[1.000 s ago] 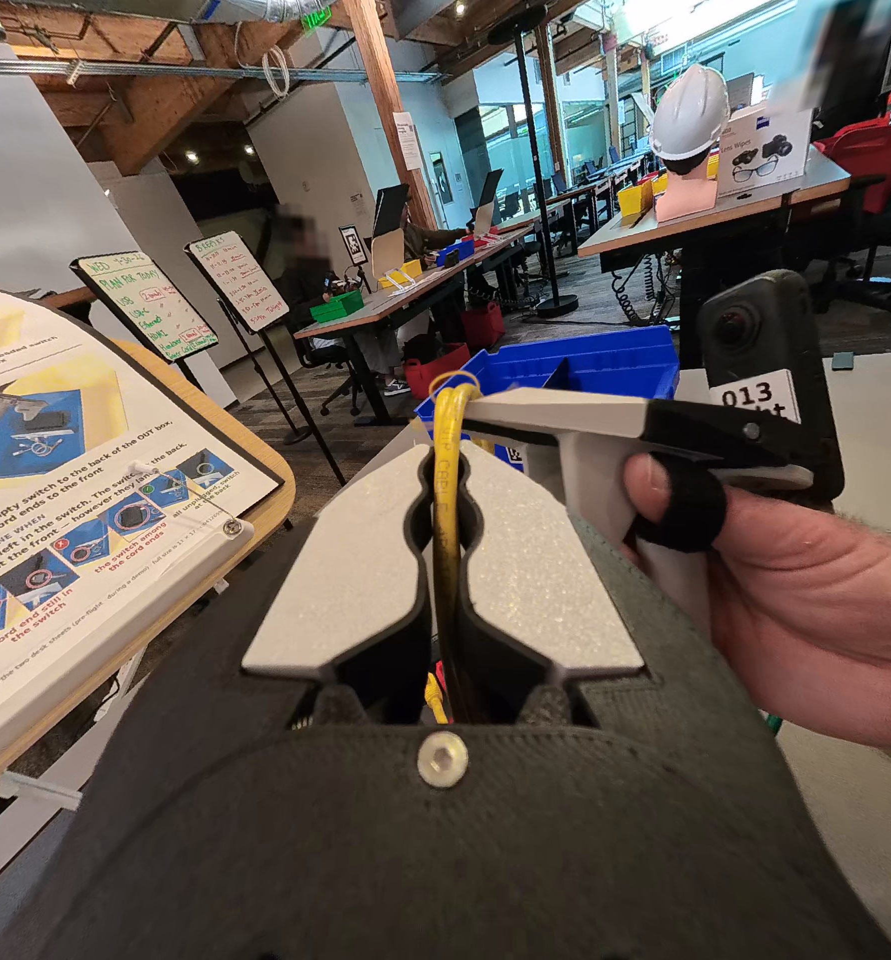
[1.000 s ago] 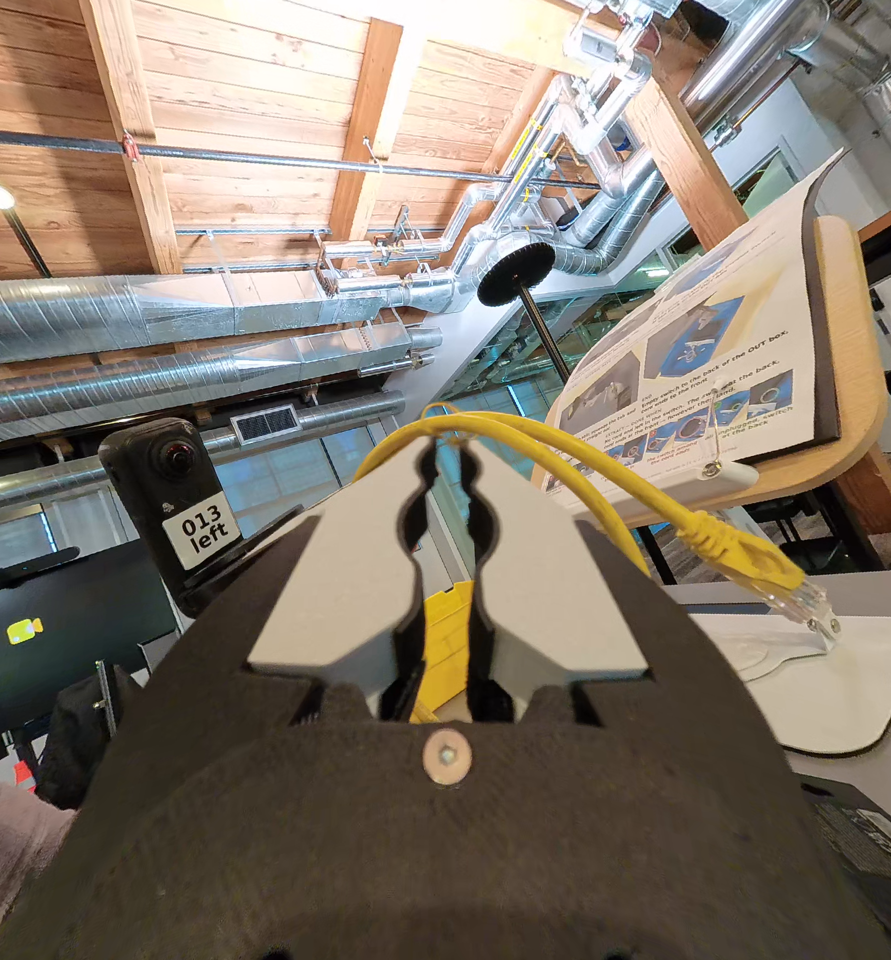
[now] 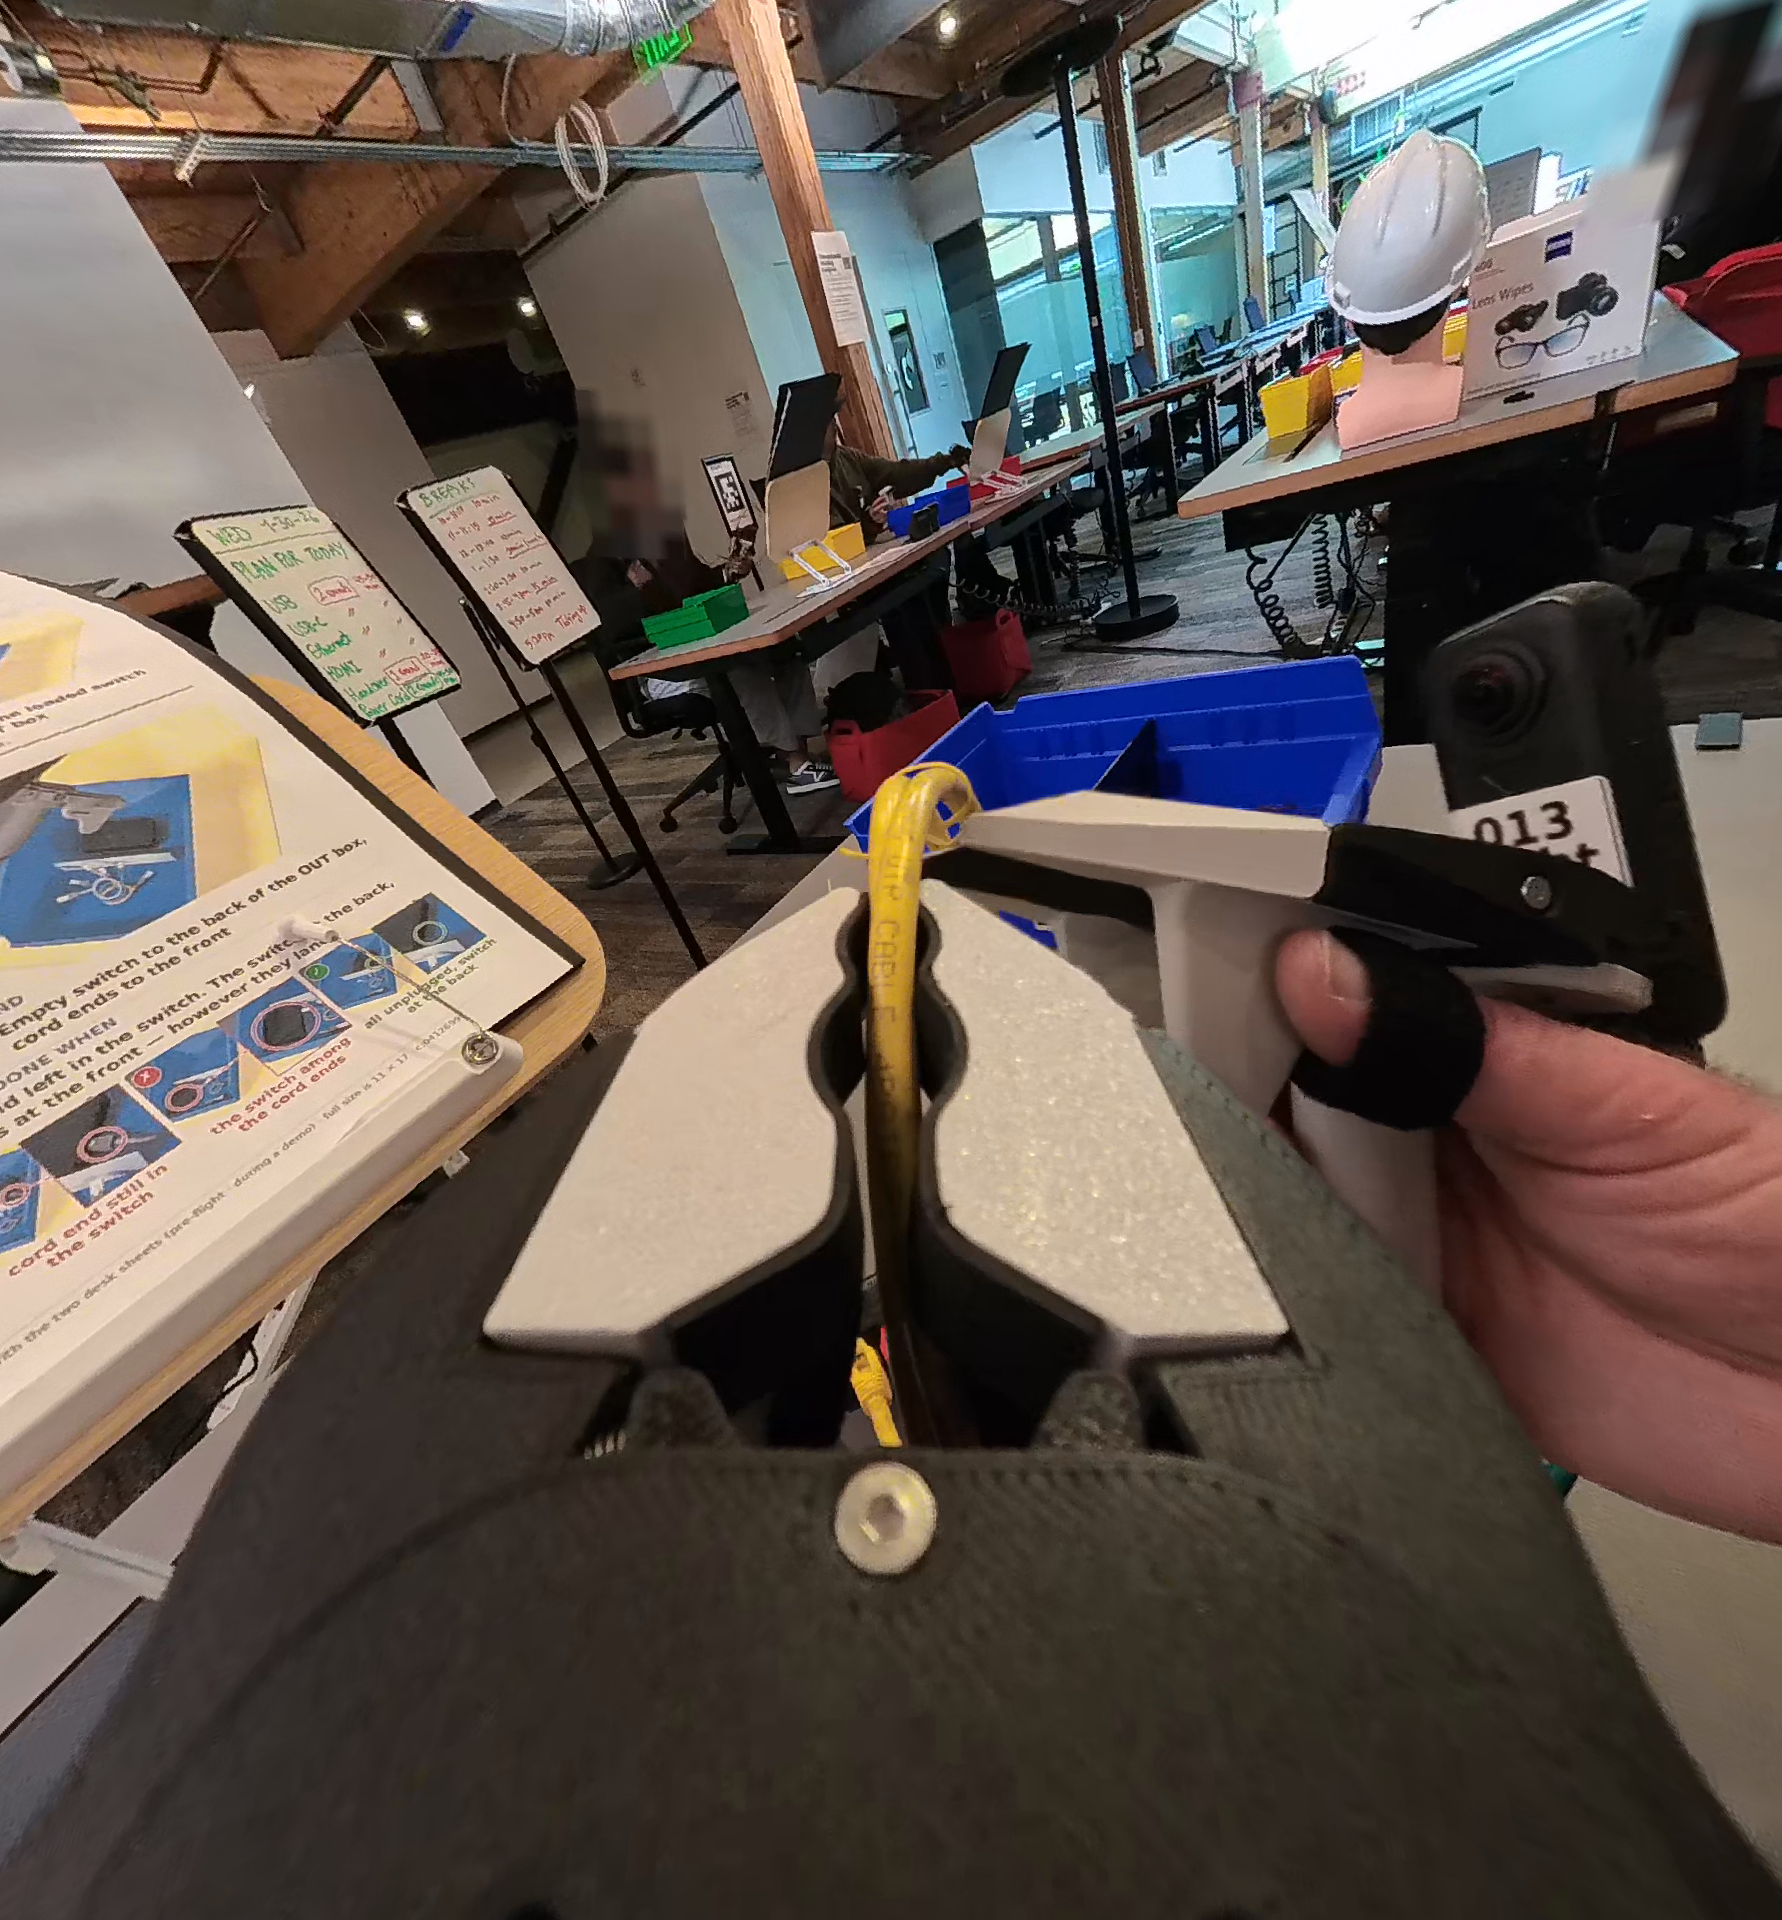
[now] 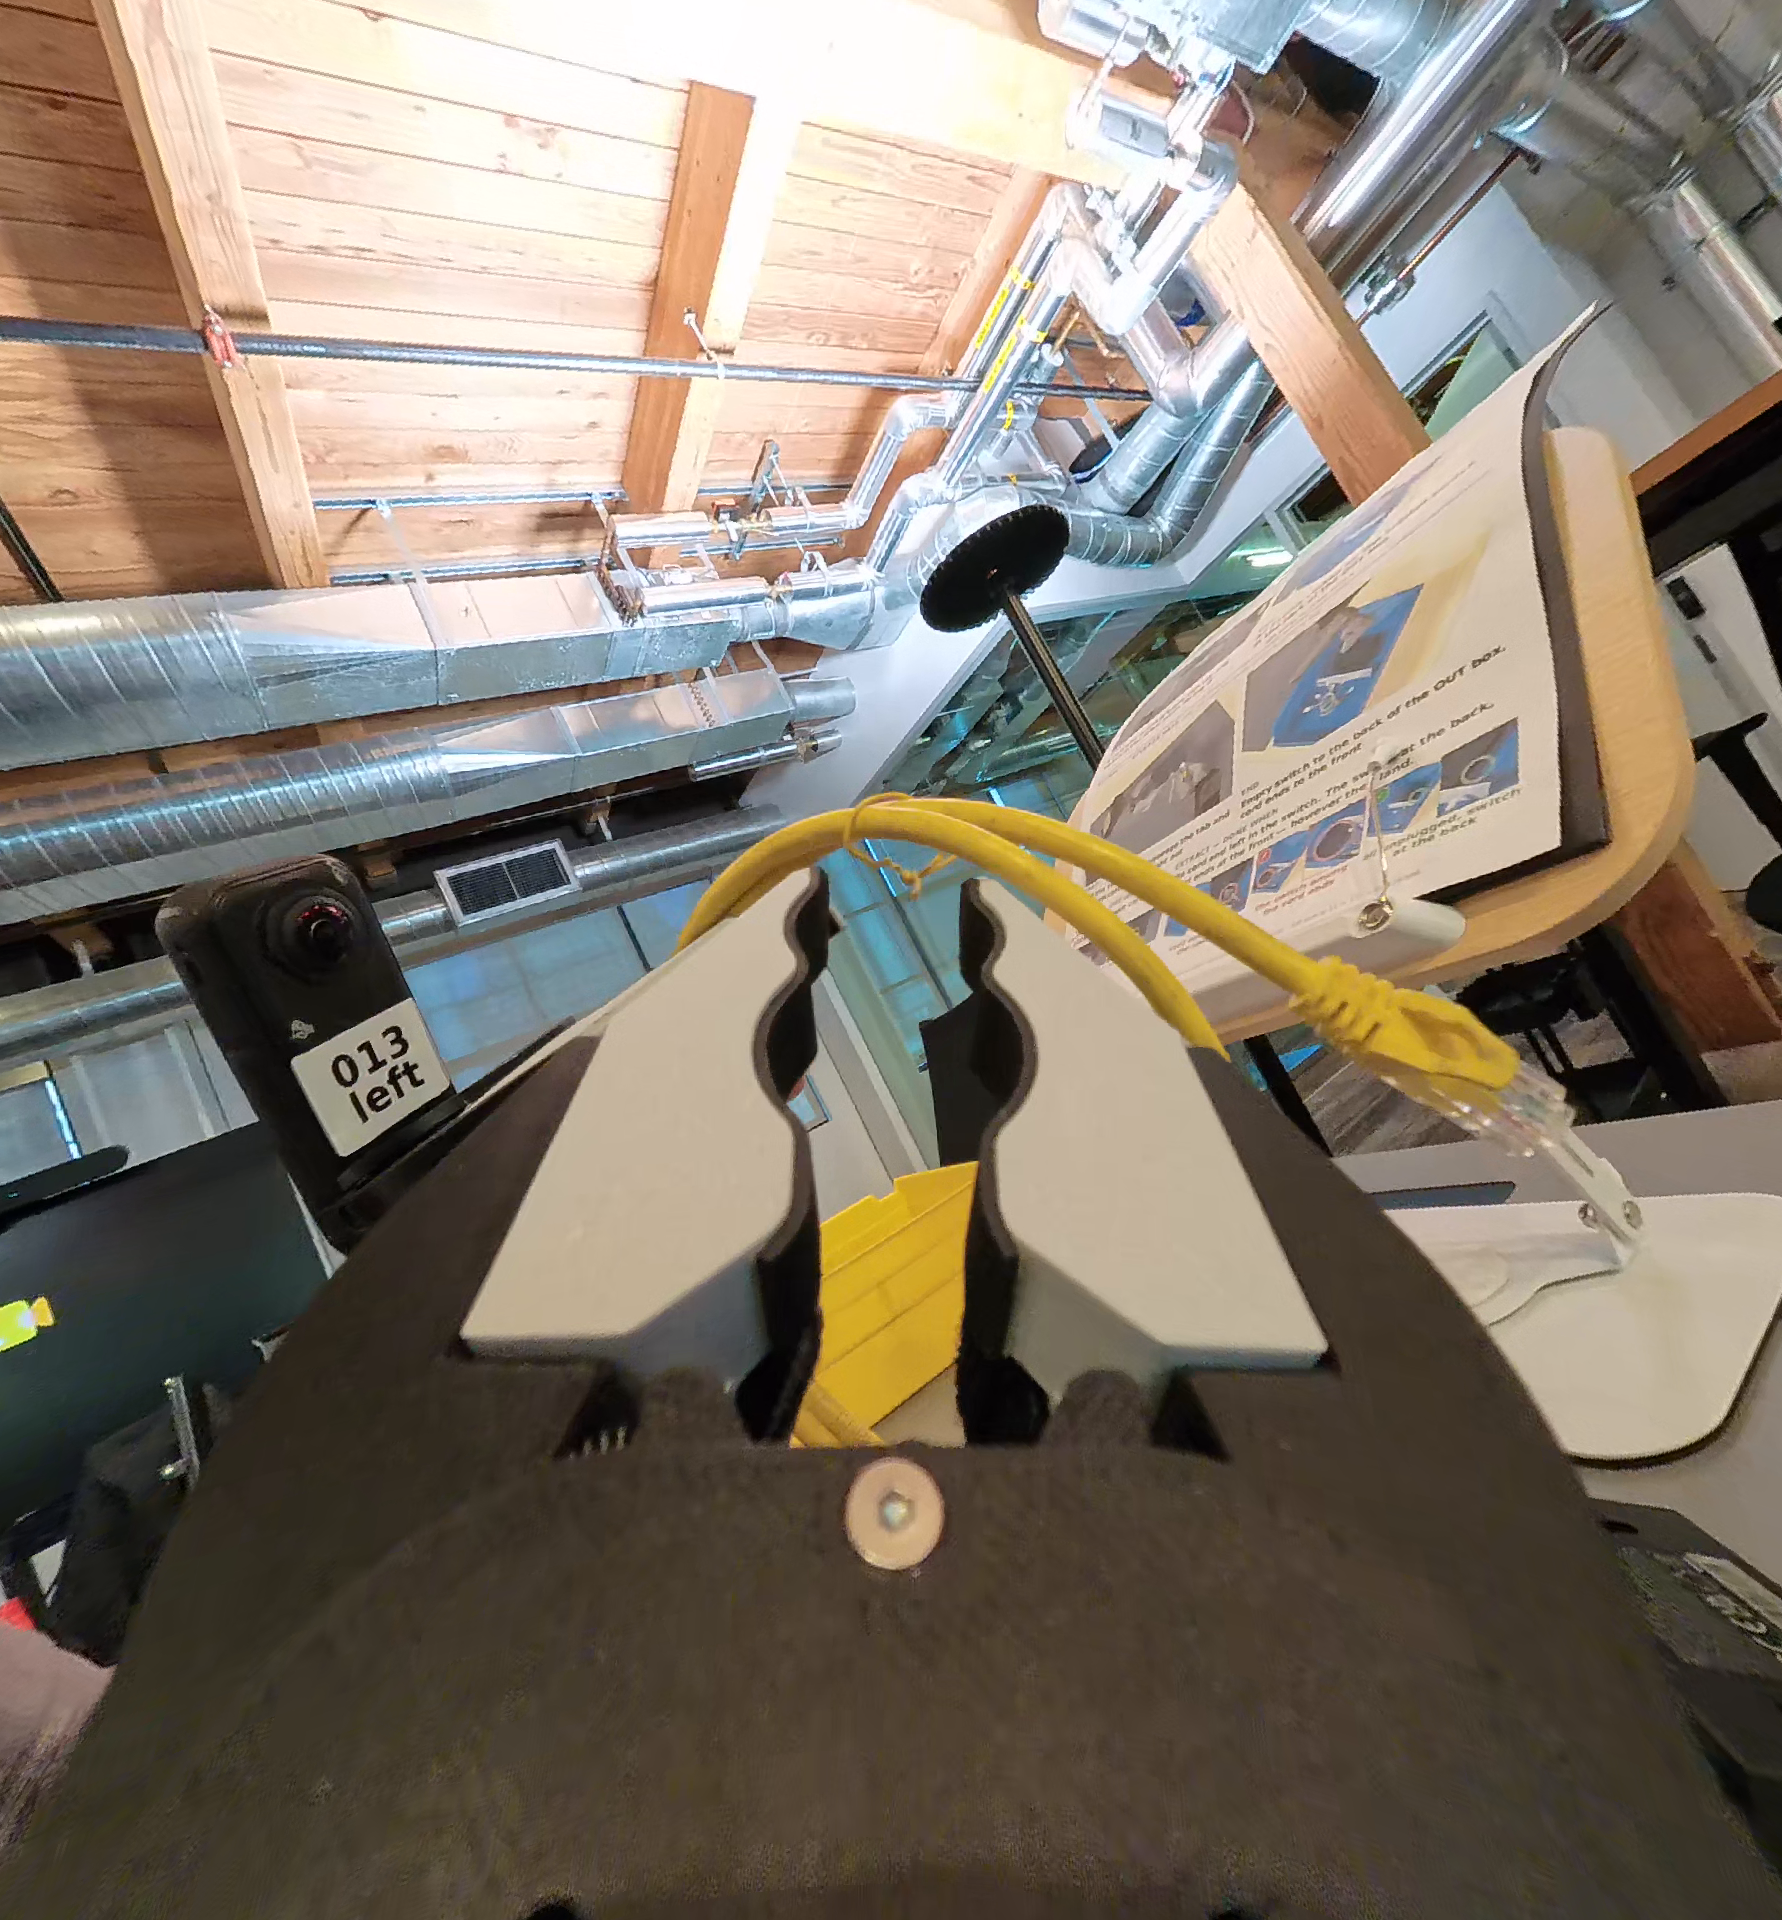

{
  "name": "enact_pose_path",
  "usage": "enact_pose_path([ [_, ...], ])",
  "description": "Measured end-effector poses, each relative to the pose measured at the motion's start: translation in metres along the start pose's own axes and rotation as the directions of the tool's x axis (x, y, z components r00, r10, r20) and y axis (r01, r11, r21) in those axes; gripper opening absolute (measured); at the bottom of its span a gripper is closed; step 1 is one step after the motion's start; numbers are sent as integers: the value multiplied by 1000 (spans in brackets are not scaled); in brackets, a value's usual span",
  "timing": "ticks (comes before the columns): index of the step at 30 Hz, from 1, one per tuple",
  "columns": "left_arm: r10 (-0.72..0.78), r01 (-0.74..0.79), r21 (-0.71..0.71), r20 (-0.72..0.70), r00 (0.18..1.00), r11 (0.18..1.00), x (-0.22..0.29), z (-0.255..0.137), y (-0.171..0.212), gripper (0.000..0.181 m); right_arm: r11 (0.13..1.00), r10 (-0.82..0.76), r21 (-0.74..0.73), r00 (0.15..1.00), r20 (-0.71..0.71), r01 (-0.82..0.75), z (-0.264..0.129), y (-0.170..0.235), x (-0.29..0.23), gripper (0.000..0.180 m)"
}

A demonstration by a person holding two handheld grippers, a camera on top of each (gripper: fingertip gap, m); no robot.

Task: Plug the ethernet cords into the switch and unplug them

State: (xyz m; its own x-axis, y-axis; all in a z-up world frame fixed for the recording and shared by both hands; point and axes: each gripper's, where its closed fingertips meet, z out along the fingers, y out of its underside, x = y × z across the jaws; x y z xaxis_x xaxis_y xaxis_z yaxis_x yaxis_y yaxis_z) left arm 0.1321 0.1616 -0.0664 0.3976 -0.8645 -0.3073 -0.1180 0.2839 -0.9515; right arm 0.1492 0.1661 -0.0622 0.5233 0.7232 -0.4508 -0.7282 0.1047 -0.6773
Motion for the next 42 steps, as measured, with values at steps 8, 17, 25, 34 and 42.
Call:
enact_pose_path([
  [8, -2, 2, 2, 7, 1000, 1000, 0, 0, 0, 4, 999, -36, 14, 999, 3, 36, 1, -6, -4, 21],
  [17, 45, -45, -2, 19, 999, 999, 5, 1, -1, 4, 999, -30, 16, 1000, -5, 31, 1, -9, -3, 14],
  [25, 59, -59, -6, 27, 998, 998, 5, 2, 0, 4, 999, -37, 11, 999, 3, 37, 1, -10, -5, 1],
  [34, 62, -62, -10, 28, 998, 998, 5, 2, 1, 4, 999, -37, -13, 999, 2, 37, 0, -9, -3, 0],
  [42, 36, -36, -10, 26, 999, 999, 4, 2, 2, 4, 991, -89, -98, 996, 6, 89, -3, -3, 0, 0],
])
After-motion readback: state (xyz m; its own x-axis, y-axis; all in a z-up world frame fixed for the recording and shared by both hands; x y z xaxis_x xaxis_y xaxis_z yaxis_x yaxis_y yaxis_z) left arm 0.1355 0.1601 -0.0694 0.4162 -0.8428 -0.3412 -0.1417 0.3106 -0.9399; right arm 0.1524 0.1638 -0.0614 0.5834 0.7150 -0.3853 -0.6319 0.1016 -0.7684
